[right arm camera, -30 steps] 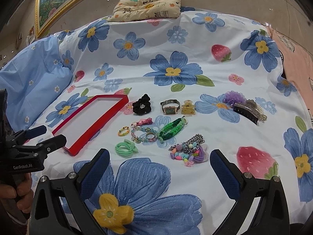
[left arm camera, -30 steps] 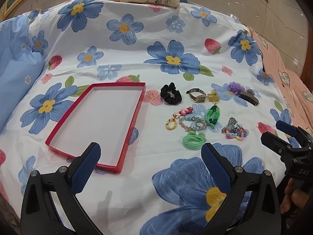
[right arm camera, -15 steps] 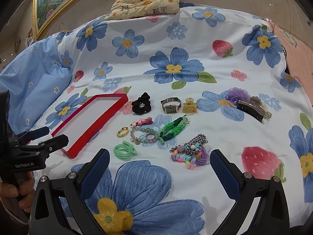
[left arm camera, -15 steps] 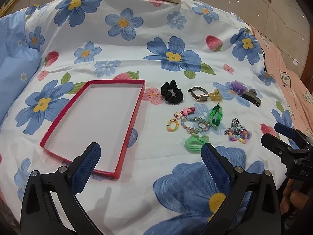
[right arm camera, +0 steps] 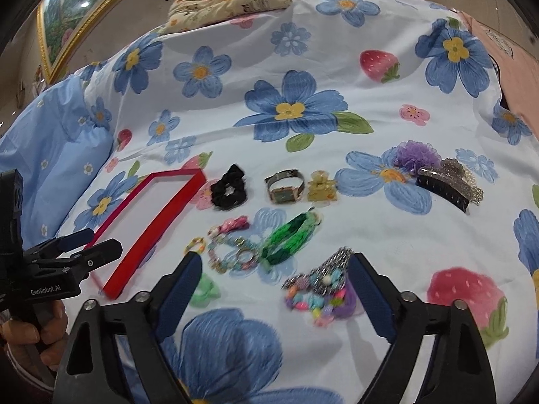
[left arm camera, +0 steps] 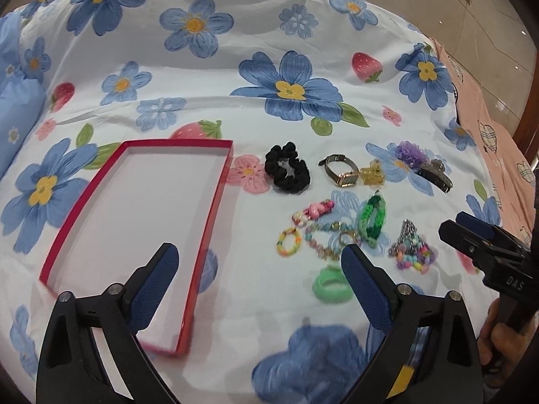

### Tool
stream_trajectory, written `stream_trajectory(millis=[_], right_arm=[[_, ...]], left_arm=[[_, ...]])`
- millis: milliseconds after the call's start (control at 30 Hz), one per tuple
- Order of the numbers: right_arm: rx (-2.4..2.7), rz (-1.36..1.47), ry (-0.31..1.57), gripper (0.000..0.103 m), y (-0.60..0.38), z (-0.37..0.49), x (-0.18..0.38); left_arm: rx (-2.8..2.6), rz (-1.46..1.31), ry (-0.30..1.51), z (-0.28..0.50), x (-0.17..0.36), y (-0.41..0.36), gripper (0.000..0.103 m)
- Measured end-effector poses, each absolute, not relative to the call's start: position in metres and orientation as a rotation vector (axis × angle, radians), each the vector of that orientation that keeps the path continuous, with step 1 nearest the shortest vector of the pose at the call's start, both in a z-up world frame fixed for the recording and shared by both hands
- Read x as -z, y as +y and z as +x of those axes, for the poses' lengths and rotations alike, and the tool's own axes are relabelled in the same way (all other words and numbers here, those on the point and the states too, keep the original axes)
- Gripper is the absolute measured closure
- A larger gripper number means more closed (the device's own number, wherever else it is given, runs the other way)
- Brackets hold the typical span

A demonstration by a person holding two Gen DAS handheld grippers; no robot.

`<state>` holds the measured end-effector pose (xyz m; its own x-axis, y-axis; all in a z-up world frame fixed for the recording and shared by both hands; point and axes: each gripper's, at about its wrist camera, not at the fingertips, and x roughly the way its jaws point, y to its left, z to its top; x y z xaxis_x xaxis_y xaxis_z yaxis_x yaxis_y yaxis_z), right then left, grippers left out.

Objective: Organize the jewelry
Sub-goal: 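Grasp the black scrunchie with the left tool while the right tool grasps the yellow claw clip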

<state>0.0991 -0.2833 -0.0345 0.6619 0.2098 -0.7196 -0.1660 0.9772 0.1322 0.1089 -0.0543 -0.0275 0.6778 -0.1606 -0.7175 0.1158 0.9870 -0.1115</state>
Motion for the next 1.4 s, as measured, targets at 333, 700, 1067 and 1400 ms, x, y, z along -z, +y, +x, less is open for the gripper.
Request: stream_trajectory(millis=[333, 700, 1067, 1400], right_arm=[[-0.174, 0.066, 0.862, 0.039, -0.296, 0.165, 0.042], [-0.178, 0.053, 0.926, 0.049, -0.292, 0.222, 0.073], [-0.167, 0.067, 0.951, 0.071, -0.298, 0.249, 0.094], [-0.177, 0.070, 0.889, 0.080, -0.299, 0.241, 0.079]], left_arm=[[0.193, -0.069, 0.879, 0.179, 0.037, -0.064, 0.020], [0.233, -0.103, 0.986, 0.250, 0.069, -0.079, 0.027], [0.289, -0.109, 1.079, 0.283, 0.099, -0.093, 0.071], [0.362, -0.120, 1.033, 0.272, 0.082, -0.093, 0.095]])
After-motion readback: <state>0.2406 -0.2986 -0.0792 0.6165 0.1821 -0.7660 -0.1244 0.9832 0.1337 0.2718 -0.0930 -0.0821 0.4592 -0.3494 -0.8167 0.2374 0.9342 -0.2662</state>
